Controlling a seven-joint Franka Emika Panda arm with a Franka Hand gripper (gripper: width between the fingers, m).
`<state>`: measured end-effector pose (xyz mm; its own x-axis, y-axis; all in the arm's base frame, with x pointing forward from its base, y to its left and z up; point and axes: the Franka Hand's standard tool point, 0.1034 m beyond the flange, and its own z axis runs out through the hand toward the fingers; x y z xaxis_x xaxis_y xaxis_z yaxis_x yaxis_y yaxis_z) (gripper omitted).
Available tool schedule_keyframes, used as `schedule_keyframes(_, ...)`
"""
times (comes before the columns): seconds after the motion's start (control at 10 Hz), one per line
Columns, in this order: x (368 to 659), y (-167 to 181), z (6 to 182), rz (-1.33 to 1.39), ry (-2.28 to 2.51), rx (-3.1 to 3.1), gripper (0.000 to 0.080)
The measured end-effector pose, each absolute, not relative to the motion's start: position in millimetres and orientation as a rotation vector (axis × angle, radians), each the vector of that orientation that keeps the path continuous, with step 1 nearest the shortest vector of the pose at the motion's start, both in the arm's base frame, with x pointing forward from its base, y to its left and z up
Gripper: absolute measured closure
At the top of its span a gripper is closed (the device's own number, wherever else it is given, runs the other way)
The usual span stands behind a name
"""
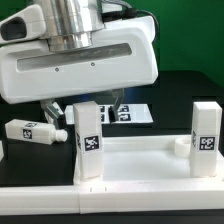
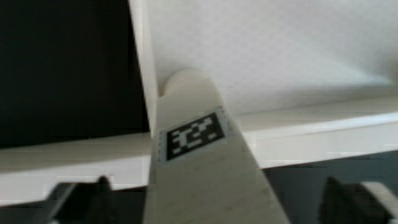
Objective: Assemble desk
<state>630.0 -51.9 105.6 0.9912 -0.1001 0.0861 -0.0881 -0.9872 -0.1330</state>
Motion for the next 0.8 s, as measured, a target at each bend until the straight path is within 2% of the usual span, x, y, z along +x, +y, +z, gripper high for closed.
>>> schedule_keyframes(0.1,629.8,-52.0,105.1,-0.139,0.139,-3.006,0.0372)
schedule_keyframes(0.2,629.8,-51.7,104.7,-0.136,0.183,-3.001,0.0372)
schedule_keyframes(0.3,629.7,-54.5,104.5,-0.127,0.346,-2.986,0.0512)
schedule_keyframes(0.5,630.5,-54.9,104.6,-0.107,0.698,-2.919,0.0512)
schedule_keyframes(0.8,629.6,-50.5,104.1,-0.042,1.596,-2.535,0.0512)
